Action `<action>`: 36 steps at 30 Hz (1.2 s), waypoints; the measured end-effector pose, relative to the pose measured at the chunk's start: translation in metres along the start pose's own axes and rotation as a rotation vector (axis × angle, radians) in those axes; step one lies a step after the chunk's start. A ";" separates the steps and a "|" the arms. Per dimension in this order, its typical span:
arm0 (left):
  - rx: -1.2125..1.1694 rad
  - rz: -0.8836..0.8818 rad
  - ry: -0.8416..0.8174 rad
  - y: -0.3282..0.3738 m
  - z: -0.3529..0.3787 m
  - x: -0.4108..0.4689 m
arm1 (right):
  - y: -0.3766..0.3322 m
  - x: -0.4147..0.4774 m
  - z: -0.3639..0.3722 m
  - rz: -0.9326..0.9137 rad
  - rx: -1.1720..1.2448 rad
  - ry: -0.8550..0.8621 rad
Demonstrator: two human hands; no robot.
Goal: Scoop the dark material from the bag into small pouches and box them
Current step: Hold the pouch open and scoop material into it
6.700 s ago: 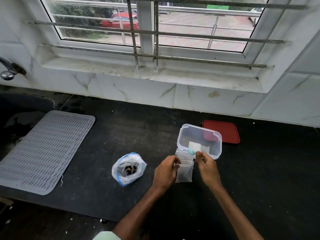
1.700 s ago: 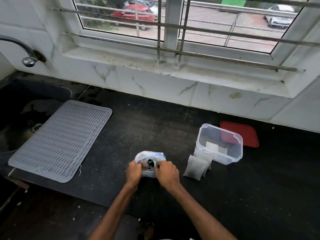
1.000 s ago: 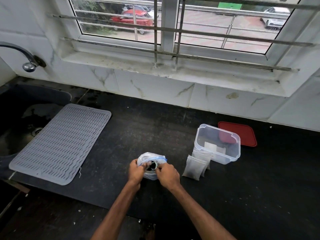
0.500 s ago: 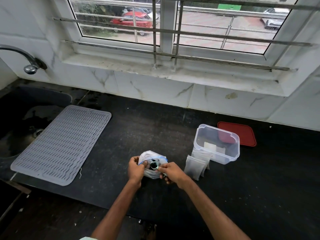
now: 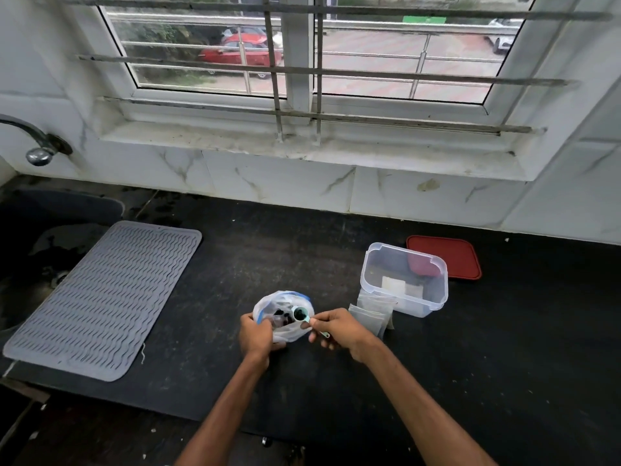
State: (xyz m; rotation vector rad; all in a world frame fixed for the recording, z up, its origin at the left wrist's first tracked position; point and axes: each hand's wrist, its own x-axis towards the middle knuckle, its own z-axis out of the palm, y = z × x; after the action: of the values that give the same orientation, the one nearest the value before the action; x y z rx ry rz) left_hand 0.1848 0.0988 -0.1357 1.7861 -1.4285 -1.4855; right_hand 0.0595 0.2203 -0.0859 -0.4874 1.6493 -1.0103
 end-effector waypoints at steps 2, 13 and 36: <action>0.001 0.031 0.030 0.003 -0.001 -0.002 | -0.002 -0.005 -0.007 -0.003 0.006 0.006; 0.376 0.981 0.170 0.024 0.026 -0.060 | 0.002 -0.052 -0.099 -0.104 -0.007 0.138; 0.922 1.224 -0.219 0.010 0.112 -0.096 | 0.015 -0.059 -0.145 -0.137 -0.045 0.159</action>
State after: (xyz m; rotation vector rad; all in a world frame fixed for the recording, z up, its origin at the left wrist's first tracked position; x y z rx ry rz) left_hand 0.0892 0.2112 -0.1214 0.6055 -2.8078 -0.3421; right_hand -0.0535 0.3263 -0.0570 -0.5683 1.8021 -1.1394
